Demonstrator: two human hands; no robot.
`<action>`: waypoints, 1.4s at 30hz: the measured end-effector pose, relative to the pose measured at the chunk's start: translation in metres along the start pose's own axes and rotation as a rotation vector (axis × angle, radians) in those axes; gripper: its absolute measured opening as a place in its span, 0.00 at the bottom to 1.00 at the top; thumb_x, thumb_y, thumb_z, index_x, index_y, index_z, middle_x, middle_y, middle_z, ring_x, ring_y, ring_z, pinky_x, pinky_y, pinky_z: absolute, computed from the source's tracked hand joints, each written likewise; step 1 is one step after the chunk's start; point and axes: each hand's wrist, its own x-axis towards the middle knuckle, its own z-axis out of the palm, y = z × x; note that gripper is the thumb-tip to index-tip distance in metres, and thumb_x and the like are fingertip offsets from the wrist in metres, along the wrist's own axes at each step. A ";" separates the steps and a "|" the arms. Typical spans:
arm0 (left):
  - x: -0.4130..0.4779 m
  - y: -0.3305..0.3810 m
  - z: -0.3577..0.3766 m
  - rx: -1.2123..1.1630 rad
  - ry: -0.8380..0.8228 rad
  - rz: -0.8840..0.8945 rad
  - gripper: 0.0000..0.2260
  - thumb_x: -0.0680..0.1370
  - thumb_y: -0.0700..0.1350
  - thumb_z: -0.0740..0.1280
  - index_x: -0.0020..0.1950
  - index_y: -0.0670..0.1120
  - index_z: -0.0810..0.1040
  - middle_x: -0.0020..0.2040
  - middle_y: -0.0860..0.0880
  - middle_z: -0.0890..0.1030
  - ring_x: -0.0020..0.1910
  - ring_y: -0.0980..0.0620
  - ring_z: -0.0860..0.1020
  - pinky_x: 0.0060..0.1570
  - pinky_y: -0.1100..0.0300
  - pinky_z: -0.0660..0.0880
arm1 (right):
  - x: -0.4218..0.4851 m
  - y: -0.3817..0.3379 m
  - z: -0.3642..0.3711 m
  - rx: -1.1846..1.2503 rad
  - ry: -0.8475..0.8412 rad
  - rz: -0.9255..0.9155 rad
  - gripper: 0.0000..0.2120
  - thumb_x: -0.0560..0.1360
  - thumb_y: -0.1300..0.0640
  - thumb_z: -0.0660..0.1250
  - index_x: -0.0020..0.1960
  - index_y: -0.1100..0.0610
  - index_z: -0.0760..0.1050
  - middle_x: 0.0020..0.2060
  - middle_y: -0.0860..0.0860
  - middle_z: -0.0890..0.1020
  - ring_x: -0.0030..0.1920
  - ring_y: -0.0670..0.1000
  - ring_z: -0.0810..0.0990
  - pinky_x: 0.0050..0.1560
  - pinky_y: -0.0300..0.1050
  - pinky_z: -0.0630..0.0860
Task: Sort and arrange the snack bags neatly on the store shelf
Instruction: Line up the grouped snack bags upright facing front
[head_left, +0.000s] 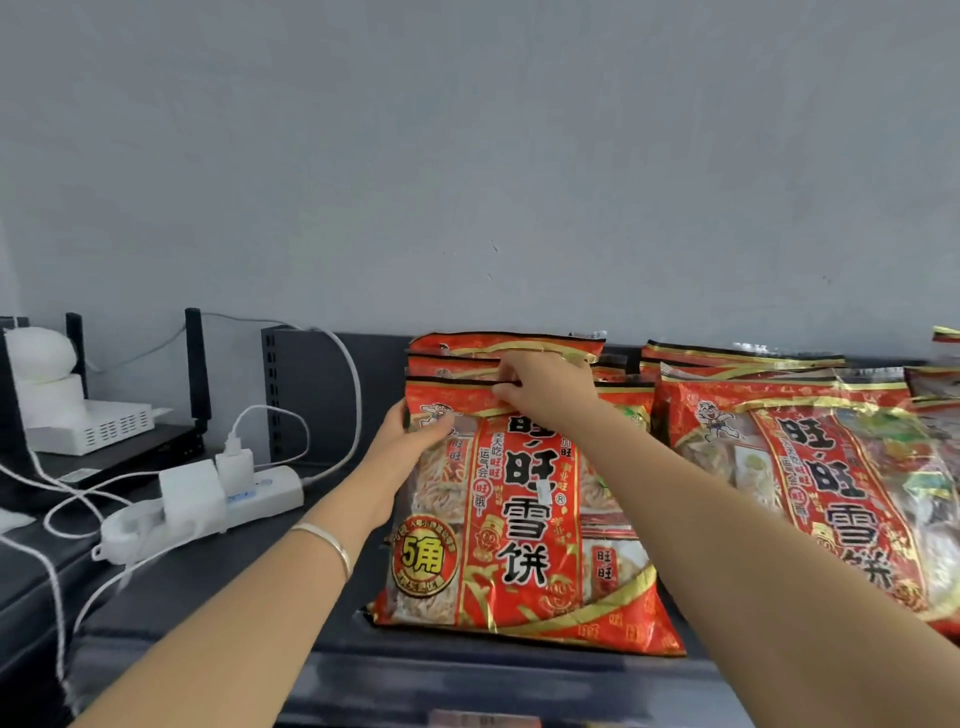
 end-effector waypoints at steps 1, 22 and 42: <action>-0.003 -0.003 0.002 -0.017 0.001 -0.007 0.24 0.73 0.48 0.71 0.66 0.48 0.67 0.54 0.44 0.81 0.49 0.46 0.82 0.47 0.52 0.78 | -0.001 -0.002 0.003 0.014 0.007 0.019 0.08 0.80 0.50 0.60 0.55 0.50 0.75 0.50 0.48 0.81 0.55 0.54 0.78 0.65 0.59 0.66; -0.003 0.026 0.028 0.783 0.542 0.585 0.24 0.76 0.50 0.67 0.70 0.49 0.67 0.68 0.46 0.71 0.67 0.47 0.68 0.63 0.47 0.67 | -0.012 0.009 0.000 0.048 0.265 -0.003 0.18 0.80 0.51 0.59 0.69 0.52 0.70 0.64 0.53 0.75 0.66 0.57 0.71 0.66 0.56 0.69; -0.016 0.004 0.293 0.312 0.125 0.331 0.43 0.74 0.45 0.71 0.77 0.53 0.43 0.78 0.48 0.43 0.76 0.46 0.49 0.71 0.49 0.54 | -0.103 0.268 -0.087 -0.171 0.093 0.301 0.25 0.79 0.42 0.56 0.74 0.48 0.61 0.73 0.53 0.66 0.74 0.59 0.62 0.71 0.68 0.52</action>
